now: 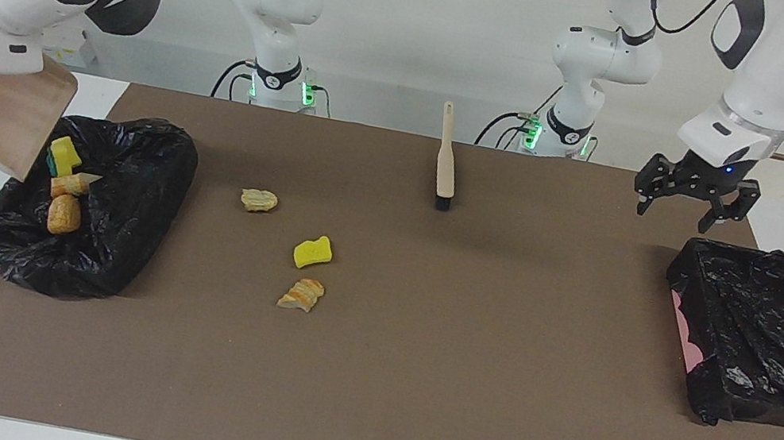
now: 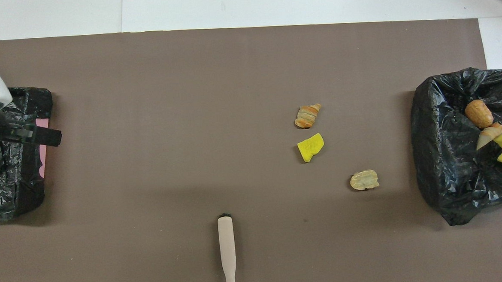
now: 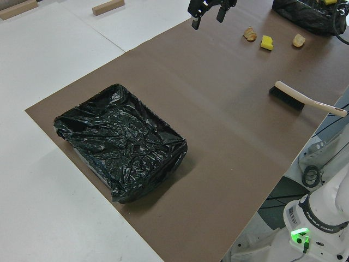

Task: Sweep and dump trash in bin

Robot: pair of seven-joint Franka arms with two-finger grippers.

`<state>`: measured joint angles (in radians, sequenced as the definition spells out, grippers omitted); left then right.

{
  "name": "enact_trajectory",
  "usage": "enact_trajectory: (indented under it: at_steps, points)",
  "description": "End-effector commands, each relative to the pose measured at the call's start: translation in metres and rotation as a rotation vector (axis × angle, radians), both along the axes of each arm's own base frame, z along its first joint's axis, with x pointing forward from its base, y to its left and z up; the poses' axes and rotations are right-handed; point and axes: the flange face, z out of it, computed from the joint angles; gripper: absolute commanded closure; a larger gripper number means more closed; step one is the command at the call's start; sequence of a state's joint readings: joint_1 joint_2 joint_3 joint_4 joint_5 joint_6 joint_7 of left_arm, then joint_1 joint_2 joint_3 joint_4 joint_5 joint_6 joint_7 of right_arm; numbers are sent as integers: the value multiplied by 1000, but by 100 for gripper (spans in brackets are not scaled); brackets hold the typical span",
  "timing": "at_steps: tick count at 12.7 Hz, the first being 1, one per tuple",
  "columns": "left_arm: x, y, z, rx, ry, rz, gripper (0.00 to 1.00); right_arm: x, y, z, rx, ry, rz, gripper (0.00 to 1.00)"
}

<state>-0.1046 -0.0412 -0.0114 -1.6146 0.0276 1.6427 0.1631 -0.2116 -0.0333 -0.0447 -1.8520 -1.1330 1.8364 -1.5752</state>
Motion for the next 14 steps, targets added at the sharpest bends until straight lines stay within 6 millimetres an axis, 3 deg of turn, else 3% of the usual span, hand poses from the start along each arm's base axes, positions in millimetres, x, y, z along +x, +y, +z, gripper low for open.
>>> enact_trajectory:
  at_steps: [1,3,9,14]
  points:
    - [-1,9,20,-17,26,-19,0,-11,19,3,-53,-12,-38,100]
    - [-1,9,32,-18,28,-21,0,-17,23,8,11,-48,-68,100]
    - [-12,8,53,-18,7,-17,0,-8,77,-31,473,-155,-186,100]
    - [-11,10,53,-17,4,-14,0,18,165,-85,651,-262,-383,100]
